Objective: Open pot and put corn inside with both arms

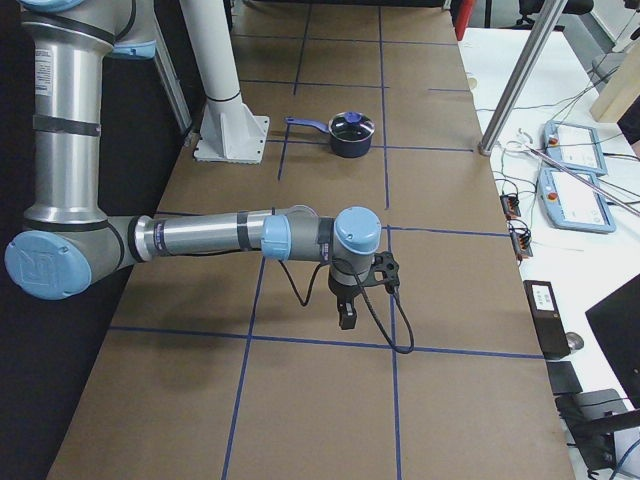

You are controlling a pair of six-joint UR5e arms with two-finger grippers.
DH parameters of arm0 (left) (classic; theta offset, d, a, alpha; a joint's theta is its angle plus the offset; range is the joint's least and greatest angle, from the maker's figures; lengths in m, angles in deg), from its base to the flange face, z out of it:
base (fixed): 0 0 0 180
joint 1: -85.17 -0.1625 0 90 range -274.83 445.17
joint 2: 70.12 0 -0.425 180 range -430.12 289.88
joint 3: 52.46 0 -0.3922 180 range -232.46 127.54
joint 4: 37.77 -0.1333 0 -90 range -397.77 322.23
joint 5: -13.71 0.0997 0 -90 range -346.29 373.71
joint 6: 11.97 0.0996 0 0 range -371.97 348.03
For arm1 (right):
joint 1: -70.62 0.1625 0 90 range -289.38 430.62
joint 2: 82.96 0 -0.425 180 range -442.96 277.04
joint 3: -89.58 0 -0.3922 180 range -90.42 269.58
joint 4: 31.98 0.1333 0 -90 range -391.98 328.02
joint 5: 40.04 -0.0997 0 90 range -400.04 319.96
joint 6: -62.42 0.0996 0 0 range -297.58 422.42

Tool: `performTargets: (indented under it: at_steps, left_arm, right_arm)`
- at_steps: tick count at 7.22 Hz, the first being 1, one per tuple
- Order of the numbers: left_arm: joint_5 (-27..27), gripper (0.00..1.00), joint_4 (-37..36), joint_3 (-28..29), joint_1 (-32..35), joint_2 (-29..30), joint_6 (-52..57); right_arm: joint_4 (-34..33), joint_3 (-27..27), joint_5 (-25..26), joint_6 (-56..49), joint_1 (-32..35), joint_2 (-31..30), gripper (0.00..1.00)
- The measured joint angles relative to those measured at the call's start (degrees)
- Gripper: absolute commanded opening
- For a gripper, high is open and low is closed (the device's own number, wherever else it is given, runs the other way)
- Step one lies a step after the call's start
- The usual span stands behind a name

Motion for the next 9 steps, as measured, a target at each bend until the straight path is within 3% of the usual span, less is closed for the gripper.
performTargets:
  at_steps: [9]
  left_arm:
    - [-0.1, 1.0, 2.1, -0.6, -0.3, -0.6, 1.2]
  right_arm:
    - [-0.2, -0.5, -0.3, -0.1, 0.0, -0.6, 1.0]
